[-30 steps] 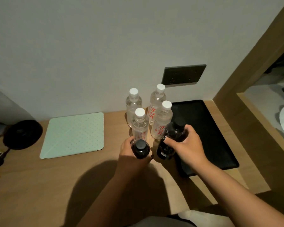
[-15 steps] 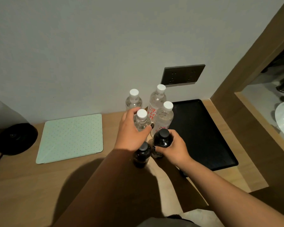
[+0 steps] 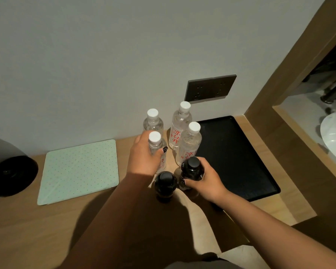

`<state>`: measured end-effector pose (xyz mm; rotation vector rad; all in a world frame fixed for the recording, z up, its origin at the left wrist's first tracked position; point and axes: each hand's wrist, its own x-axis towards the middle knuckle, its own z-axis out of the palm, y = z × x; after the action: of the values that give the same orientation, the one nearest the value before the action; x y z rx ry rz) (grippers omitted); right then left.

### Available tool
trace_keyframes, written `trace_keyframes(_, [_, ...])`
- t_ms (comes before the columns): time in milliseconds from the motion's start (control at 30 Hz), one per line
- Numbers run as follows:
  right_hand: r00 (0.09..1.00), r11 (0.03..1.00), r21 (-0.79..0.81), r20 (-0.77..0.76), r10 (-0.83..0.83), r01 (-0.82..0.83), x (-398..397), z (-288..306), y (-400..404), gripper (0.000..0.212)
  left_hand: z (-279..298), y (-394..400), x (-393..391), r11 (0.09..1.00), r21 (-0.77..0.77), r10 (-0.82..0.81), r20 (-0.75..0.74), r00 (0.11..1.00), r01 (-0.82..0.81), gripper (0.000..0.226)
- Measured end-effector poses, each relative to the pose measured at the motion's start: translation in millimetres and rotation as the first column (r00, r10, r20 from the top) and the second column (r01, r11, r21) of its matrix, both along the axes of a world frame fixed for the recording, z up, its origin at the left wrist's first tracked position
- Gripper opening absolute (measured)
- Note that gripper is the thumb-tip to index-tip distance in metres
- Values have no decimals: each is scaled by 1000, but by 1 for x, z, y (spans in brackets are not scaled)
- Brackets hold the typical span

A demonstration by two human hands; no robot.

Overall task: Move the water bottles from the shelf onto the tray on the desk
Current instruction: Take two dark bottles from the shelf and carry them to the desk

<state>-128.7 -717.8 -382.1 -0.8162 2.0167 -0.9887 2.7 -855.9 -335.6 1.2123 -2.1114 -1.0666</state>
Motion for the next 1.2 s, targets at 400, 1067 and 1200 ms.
trace_keyframes(400, [989,992,-49,102,-109,115,-5,19,22,92,37,21,-4,997,-75,-21,66,998,26,61])
trace_keyframes(1067, [719,925,12,-632,-288,381,-101,151,245,65,113,176,-146,637,-260,-698,208,686,726,56])
trace_keyframes(1200, [647,871,48,-690,-325,488,-126,171,317,69,136,240,-180,538,-296,-759,236,606,789,55])
